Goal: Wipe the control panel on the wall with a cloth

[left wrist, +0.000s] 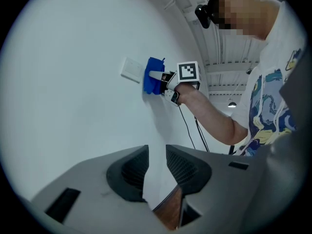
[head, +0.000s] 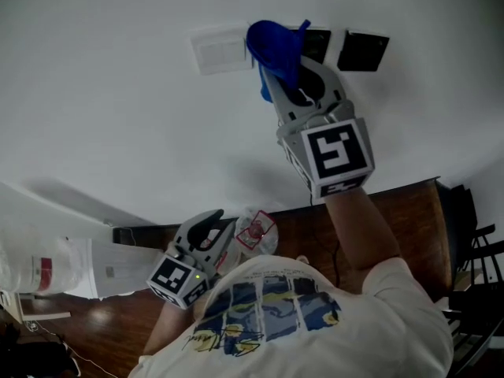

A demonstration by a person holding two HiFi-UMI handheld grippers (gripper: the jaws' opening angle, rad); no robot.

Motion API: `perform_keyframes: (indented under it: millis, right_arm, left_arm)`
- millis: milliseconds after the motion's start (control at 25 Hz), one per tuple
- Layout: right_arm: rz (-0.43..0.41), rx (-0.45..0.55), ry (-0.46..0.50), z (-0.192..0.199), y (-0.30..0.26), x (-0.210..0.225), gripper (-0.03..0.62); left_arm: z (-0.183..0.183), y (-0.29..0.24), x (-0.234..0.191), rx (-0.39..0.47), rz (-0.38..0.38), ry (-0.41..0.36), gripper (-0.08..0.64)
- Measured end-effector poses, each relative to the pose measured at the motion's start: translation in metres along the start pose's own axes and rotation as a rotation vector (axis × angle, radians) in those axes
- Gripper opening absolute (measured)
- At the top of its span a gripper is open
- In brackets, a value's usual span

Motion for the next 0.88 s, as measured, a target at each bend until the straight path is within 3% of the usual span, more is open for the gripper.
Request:
perform_keyframes:
  millis: [160, 320, 440, 720, 880]
  right_arm:
    - [-0.033, 0.006, -0.01, 0.0, -0.002, -0.006, 0.077]
    - [-0.008, 0.021, -0.067, -0.007, 0.03, 0.017, 0.077]
    - [0.031, 0.014, -0.03, 0.001, 0.058, 0.059, 0.077]
    - [0.251, -0.052, 0.005, 0.033, 0.1, 0.184, 0.077]
    - [0.292, -0.077, 0.003, 0.05, 0.096, 0.224, 0.077]
  left_arm:
    - [0.002, -0.008, 0.002, -0.003, 0.012, 0.019, 0.086]
    - [0.001, -0.02, 0.005, -0.022, 0.024, 0.014, 0.086]
    - [-0.005, -0.032, 0.009, -0.007, 0.02, 0.007, 0.086]
    - [-0.011, -0.07, 0.02, -0.03, 0.029, -0.002, 0.086]
    - [-0.012, -0.096, 0.031, -0.048, 0.038, -0.003, 0.086]
Point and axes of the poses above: the fingertips, and each gripper's own axes: y backward along the fingers, x to its right, z out of its underside, the point moved 5 cm from there along y, backward along the fingers, and after that the axes turned 9 degrees about z, right-handed, at the moved point
